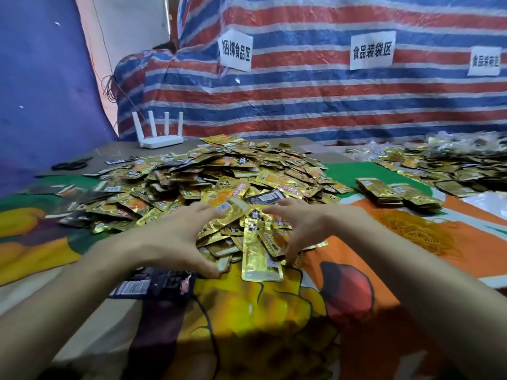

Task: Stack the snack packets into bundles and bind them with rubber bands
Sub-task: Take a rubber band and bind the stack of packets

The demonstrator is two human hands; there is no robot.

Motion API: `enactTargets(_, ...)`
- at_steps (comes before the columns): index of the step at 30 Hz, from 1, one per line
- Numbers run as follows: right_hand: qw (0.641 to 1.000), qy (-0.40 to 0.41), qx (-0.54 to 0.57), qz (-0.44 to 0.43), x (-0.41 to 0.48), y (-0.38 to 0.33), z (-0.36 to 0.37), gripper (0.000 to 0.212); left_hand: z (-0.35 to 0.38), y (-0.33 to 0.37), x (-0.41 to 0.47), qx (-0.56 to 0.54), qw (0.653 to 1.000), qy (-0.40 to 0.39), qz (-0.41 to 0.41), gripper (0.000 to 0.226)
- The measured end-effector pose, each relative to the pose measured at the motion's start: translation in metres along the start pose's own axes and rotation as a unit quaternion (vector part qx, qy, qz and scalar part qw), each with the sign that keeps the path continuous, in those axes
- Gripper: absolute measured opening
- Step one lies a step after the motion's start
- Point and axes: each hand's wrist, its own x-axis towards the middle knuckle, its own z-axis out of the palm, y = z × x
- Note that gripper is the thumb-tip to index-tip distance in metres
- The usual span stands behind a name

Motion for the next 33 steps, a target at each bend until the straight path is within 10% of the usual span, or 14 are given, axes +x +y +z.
enactTargets(6, 0.998, 0.021, 0.060, 0.017, -0.024, -0.007, 0.000, 0.129, 0.003, -0.021, -0.029, 0.042, 0.991, -0.113, -0.048, 0.081)
enactTargets(12, 0.990, 0.064, 0.052, 0.115, -0.024, -0.034, 0.025, 0.093, 0.019, -0.032, -0.026, 0.068, 0.997, 0.020, -0.040, 0.072)
enactTargets(16, 0.982, 0.123, 0.046, 0.137, -0.020, -0.044, 0.030, 0.077, 0.032, -0.037, -0.019, -0.070, 0.970, 0.225, -0.055, 0.023)
enactTargets(23, 0.944, 0.272, 0.064, 0.175, -0.014, -0.063, 0.032, 0.071, 0.037, -0.012, 0.005, -0.033, 0.907, 0.414, -0.063, 0.029)
enactTargets(30, 0.984, 0.113, -0.019, 0.133, -0.011, -0.077, 0.036, 0.069, 0.047, -0.001, 0.019, -0.023, 0.999, 0.034, 0.033, 0.090)
enactTargets(33, 0.989, 0.106, 0.036, 0.100, -0.016, -0.070, 0.026, 0.051, 0.042, -0.013, 0.011, -0.070, 0.997, -0.008, 0.038, 0.114)
